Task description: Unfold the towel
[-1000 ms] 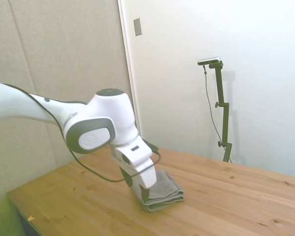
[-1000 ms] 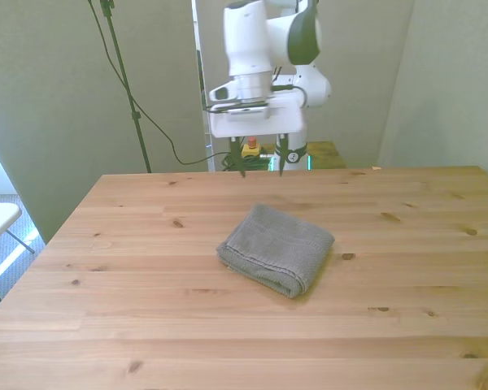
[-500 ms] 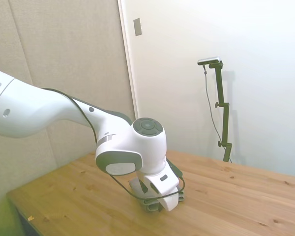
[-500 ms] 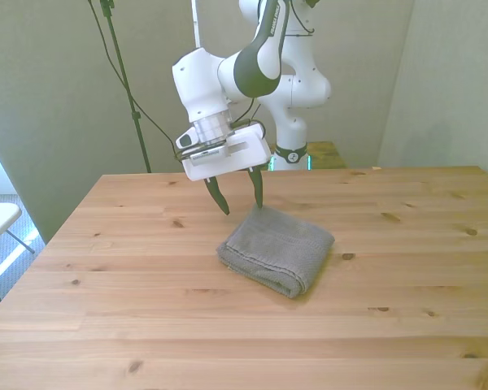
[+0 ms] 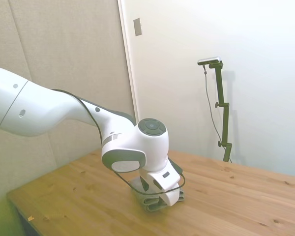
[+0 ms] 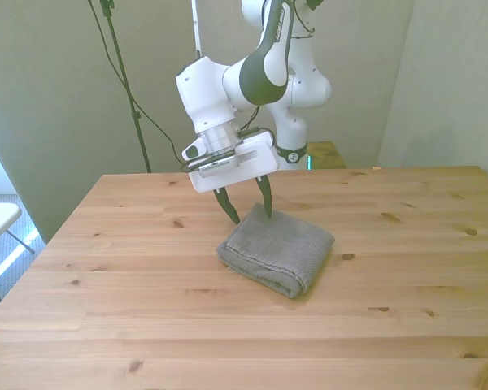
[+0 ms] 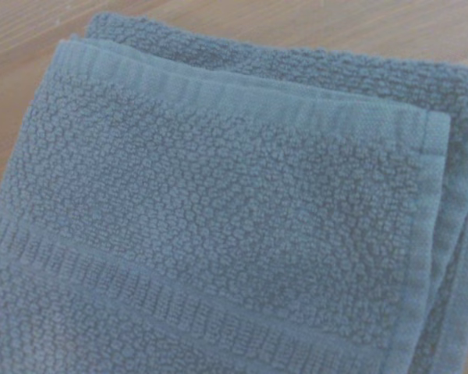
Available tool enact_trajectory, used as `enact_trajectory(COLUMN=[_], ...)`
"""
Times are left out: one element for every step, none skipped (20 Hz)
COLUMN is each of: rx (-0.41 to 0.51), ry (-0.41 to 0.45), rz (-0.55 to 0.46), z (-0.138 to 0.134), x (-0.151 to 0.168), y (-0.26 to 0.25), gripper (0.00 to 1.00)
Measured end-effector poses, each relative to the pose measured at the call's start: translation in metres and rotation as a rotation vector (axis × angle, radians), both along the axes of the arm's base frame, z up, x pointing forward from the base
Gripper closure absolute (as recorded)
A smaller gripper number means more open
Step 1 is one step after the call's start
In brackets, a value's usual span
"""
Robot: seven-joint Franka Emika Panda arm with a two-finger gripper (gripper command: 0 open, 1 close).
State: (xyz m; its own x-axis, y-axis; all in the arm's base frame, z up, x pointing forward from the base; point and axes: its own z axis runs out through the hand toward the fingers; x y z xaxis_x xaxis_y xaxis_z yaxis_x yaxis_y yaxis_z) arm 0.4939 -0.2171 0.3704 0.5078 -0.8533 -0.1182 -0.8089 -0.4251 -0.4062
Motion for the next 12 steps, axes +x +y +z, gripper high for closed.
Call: enact_trajectory(rx=[0.0,0.0,0.0,0.0,0.0,0.0,0.0,0.0,0.0,0.0,-0.001,-0.002], ry=[0.002,0.004,0.006,0.008,0.01,0.012,0.013,0.013,0.014,0.014,0.013,0.011], rz=[0.001,0.002,0.003,0.004,0.005,0.006,0.007,0.007,0.008,0.008,0.008,0.008], z=[-0.001,-0.0022,-0.0035,-0.0047,-0.006,-0.0069,-0.0077,-0.0082,-0.0086,-0.0085,-0.008,-0.0072], x=[0.0012,0.0021,0.0032,0.004,0.0047,0.0053,0.0059,0.0066,0.0071,0.0075,0.008,0.0086], y=[-0.0001,0.0001,0.0002,0.0005,0.0009,0.0012,0.0015,0.0015,0.0015,0.0013,0.0011,0.0008], gripper=[1.0,1.0,1.0,1.0,1.0,1.0,1.0,1.0,1.0,1.0,1.0,1.0])
